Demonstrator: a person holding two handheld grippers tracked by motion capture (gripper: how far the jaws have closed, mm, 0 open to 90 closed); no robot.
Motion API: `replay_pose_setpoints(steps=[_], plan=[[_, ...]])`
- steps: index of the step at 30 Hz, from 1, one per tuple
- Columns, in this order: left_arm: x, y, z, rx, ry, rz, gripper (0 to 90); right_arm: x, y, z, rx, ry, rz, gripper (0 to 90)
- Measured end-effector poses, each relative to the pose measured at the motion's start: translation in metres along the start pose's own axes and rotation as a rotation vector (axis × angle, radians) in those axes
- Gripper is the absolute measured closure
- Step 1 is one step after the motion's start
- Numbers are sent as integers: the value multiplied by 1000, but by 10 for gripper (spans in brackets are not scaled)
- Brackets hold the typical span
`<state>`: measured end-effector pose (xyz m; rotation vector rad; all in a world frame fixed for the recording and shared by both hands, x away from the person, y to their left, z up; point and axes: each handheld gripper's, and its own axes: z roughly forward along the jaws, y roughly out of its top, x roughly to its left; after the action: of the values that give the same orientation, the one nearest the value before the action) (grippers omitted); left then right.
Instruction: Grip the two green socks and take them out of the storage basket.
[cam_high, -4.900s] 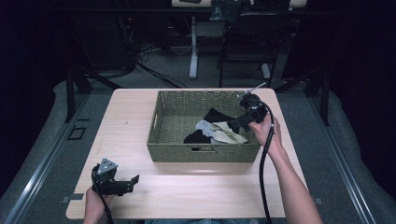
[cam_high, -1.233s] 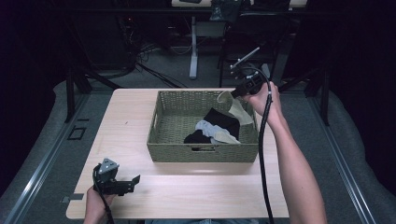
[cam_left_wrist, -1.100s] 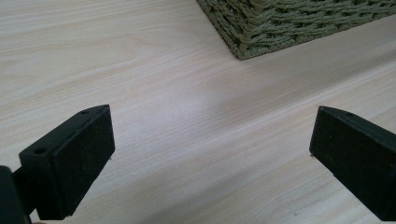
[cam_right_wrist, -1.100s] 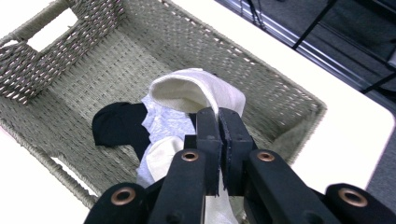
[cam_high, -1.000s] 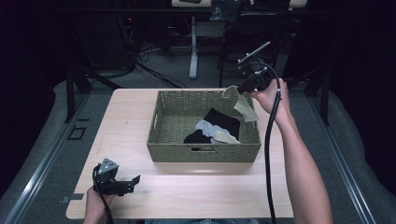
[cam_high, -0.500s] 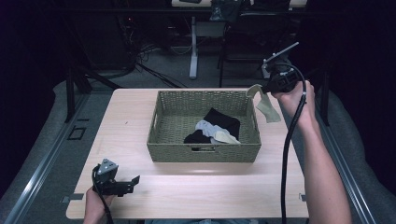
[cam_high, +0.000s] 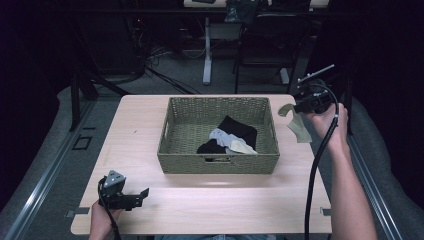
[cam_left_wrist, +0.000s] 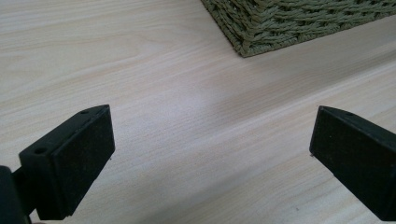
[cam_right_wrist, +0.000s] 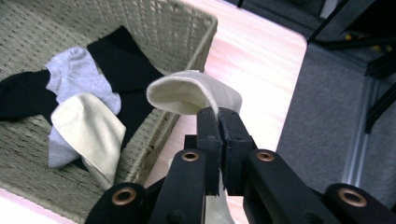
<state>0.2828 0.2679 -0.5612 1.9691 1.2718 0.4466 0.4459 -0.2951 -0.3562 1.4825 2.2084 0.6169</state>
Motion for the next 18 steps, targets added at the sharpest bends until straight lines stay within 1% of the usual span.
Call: replay_pose_setpoints(steps=[1,2,5,6,8,9,10,12,13,14,15,16,17,18], plan=[[0,0,0,0,0,0,1,0,0,0,0,0,0,883],[0,0,0,0,1,0,1,-3,-7,8,20,-28,11,883],[0,0,0,-1,1,-2,1,-6,-14,17,32,-18,34,883],[0,0,-1,-2,2,-2,1,-9,-22,27,51,-24,46,883],[0,0,-1,2,3,0,1,-12,-29,38,65,-9,64,883],[0,0,-1,2,3,0,1,-12,-29,38,65,-9,64,883],[0,0,-1,1,3,0,1,-13,-36,50,85,5,73,883],[0,0,-1,1,4,-1,0,-12,-43,62,117,6,78,883],[0,0,-1,2,3,-1,0,-12,-43,62,117,6,78,883],[0,0,-1,1,2,0,1,-12,-49,76,138,25,89,883],[0,0,-1,1,2,0,1,-12,-49,76,138,25,89,883],[0,0,-1,-1,4,-1,1,-12,-52,82,148,24,98,883],[0,0,-1,1,6,-2,1,-11,-58,94,177,42,100,883],[0,-1,-1,2,7,-3,0,-10,-60,100,186,46,107,883]])
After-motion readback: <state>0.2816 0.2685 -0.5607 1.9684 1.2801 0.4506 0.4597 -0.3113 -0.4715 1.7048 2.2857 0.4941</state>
